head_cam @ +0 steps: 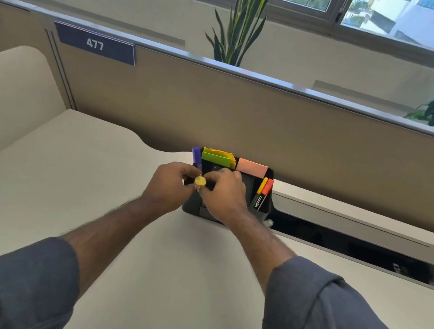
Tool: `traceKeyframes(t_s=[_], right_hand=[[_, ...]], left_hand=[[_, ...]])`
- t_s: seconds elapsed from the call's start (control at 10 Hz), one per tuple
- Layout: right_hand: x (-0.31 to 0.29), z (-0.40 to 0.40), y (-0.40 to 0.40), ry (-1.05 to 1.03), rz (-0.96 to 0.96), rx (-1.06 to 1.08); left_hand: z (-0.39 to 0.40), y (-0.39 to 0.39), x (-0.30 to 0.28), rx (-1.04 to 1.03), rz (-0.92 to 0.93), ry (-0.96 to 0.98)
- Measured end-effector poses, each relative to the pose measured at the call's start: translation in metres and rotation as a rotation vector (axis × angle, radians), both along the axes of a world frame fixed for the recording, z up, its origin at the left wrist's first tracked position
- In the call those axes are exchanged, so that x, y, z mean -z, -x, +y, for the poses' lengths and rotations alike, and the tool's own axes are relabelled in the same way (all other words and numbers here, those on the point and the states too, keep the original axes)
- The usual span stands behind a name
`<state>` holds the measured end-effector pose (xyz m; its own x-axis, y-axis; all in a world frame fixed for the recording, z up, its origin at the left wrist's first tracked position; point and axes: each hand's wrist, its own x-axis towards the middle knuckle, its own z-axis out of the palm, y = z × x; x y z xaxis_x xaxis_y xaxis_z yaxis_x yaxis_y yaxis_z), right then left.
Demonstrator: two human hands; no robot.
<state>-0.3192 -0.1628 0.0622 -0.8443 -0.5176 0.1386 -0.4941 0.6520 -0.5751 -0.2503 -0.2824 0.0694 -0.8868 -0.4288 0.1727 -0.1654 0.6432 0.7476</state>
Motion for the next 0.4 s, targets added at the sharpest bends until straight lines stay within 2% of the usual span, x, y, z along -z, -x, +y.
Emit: traceKeyframes(t_s=[0.2, 0.4], right_hand=[[-0.02, 0.022, -0.017, 0.012, 0.016, 0.0], [-0.057, 0.072, -0.038, 0.03, 0.175, 0.053]], left_hand=[[0.013, -0.013, -0.01, 0.018, -0.071, 0.072], [0.041, -0.036, -0.046, 0.029, 0.087, 0.331]])
